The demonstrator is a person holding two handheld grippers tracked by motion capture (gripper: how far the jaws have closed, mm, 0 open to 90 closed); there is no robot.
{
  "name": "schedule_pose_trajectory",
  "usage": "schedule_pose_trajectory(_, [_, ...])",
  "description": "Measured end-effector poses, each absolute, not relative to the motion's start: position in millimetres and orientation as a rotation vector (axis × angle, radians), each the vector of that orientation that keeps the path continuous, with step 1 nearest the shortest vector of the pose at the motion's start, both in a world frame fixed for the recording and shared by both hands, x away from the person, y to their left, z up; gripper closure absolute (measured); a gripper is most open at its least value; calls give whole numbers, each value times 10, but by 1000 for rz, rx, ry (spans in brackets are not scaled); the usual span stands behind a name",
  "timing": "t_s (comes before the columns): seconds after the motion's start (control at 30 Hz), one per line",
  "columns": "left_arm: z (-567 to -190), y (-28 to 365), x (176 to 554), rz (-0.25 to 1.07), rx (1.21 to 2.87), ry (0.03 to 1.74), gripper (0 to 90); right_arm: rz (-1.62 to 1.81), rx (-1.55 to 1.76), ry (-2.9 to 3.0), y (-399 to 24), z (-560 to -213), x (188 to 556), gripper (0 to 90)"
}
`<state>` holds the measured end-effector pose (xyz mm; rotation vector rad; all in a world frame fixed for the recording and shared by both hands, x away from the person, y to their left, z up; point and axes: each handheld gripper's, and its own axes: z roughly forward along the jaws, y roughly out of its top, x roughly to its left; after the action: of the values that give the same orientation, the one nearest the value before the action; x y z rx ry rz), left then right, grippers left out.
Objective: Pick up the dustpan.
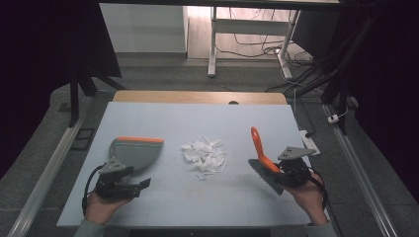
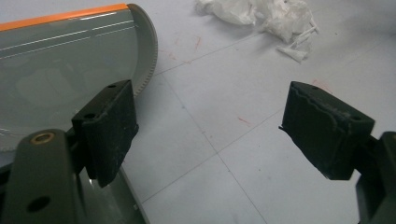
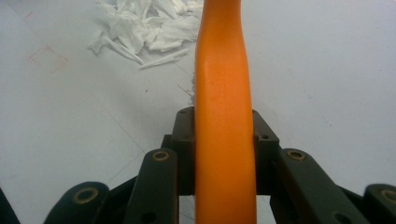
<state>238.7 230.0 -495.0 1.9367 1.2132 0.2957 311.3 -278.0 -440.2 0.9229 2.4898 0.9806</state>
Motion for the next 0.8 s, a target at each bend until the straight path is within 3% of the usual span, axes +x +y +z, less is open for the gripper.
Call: schedule_pose_trajectory(0.8, [-4946, 2350, 2403, 325, 1961, 1231, 182, 965, 923, 2496, -2744, -4429, 3115, 700])
